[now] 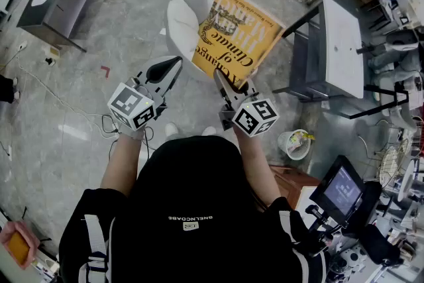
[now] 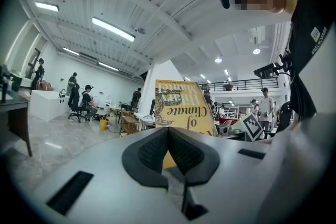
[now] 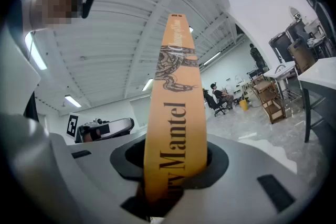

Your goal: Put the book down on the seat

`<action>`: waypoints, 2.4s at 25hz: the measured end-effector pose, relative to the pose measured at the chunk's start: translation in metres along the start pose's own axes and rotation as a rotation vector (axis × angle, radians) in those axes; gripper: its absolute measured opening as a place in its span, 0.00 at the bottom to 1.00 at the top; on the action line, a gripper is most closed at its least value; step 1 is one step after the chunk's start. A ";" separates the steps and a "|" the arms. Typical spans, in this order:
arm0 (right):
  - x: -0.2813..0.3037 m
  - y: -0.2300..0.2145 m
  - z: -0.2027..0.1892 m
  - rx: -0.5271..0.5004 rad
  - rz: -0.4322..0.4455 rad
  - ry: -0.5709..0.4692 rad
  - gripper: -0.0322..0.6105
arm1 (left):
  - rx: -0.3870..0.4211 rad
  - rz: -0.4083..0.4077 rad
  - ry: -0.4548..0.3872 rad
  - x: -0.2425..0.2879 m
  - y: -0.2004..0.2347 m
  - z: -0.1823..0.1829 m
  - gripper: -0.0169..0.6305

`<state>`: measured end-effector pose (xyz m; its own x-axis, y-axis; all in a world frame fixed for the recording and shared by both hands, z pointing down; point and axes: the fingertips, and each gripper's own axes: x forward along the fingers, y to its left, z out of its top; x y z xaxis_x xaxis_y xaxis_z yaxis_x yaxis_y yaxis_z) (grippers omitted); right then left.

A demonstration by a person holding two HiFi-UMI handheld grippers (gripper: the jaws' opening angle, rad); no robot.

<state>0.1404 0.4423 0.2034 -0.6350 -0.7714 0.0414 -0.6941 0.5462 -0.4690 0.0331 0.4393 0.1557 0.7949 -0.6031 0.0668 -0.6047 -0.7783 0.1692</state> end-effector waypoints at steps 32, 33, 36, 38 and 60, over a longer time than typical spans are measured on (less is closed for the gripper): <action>0.118 0.058 -0.030 0.066 -0.067 -0.036 0.30 | -0.073 0.036 -0.007 -0.100 0.129 -0.017 0.05; 0.122 0.055 -0.029 0.067 -0.066 -0.035 0.30 | -0.070 0.040 -0.003 -0.097 0.132 -0.017 0.05; 0.135 0.045 -0.022 0.087 -0.056 -0.044 0.30 | -0.062 0.050 0.004 -0.086 0.142 -0.015 0.05; 0.142 0.037 -0.017 0.112 -0.044 -0.057 0.30 | -0.057 0.059 0.008 -0.077 0.148 -0.014 0.05; 0.214 -0.173 0.084 0.194 -0.062 -0.060 0.30 | -0.068 0.067 0.056 0.147 0.232 0.008 0.05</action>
<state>0.1530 0.1558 0.2193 -0.5676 -0.8229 0.0255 -0.6493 0.4284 -0.6284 0.0095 0.1687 0.1965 0.7552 -0.6414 0.1352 -0.6536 -0.7214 0.2287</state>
